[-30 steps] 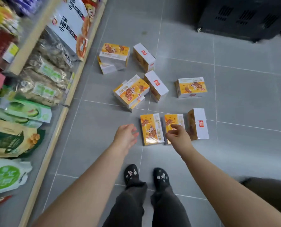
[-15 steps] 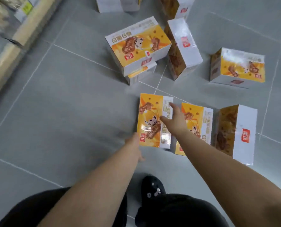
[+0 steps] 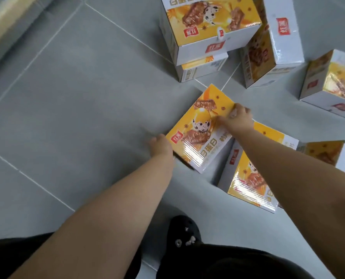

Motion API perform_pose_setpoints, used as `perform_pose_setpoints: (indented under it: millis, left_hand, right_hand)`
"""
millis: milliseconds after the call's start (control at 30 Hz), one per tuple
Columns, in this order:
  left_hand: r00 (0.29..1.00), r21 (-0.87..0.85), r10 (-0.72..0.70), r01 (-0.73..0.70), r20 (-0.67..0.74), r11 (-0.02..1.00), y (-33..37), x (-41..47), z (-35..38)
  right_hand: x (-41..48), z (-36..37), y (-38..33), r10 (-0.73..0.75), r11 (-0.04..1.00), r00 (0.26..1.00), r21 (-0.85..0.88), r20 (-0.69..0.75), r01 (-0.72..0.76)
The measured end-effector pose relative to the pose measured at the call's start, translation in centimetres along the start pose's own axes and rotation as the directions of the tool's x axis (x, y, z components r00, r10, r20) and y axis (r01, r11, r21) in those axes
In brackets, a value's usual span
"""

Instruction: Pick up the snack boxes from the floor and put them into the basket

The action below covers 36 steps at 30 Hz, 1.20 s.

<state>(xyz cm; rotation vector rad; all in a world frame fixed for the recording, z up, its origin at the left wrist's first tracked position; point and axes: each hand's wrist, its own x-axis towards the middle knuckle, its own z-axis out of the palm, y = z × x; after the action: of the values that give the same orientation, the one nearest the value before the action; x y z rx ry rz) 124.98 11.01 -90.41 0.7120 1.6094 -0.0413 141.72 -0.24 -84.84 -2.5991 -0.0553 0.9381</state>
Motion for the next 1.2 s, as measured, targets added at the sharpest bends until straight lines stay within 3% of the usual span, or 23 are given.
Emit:
perform_pose_setpoints:
  millis: [133,333,400,500,700,833,967,1200]
  left_hand:
    - [1.000,0.028,-0.006,0.006,0.003,1.000,-0.7,7.0,0.2]
    - [0.987,-0.055,0.046,-0.055,-0.153,0.997,5.8,-8.0,-5.3]
    - [0.975,-0.102,-0.016,-0.007,-0.222,0.995,7.2,-10.7,-8.0]
    - [0.956,-0.033,-0.013,0.003,-0.293,0.999,10.0,-16.4,-13.2]
    - [0.940,-0.071,0.066,-0.095,-0.336,0.993,17.8,-37.4,-21.8]
    - [0.924,-0.153,0.116,-0.182,-0.365,0.971,19.7,-47.3,-28.0]
    - [0.905,-0.250,0.138,-0.254,-0.403,0.934,19.2,-54.3,-33.1]
    - [0.833,-0.492,-0.023,-0.304,-0.553,0.815,11.5,-64.4,-43.6]
  right_hand:
    - [-0.5,1.1,-0.2,0.164,0.986,0.984,0.020,0.074,-0.166]
    - [-7.1,-0.2,-3.3,0.199,0.960,0.977,0.185,0.081,-0.211]
    - [-10.9,-2.7,-5.9,0.183,0.948,0.977,0.246,0.106,-0.204]
    - [-18.9,-7.7,-10.4,0.156,0.919,0.979,0.344,0.135,-0.194]
    - [-34.2,-17.1,-17.7,0.025,0.918,0.990,0.390,0.140,-0.078]
    - [-42.9,-22.5,-21.2,-0.049,0.927,0.969,0.371,0.241,-0.046]
    - [-49.6,-25.2,-24.3,-0.203,0.937,0.925,0.339,0.322,0.087]
    - [-61.2,-24.4,-27.9,-0.469,0.883,0.773,0.242,0.426,0.402]
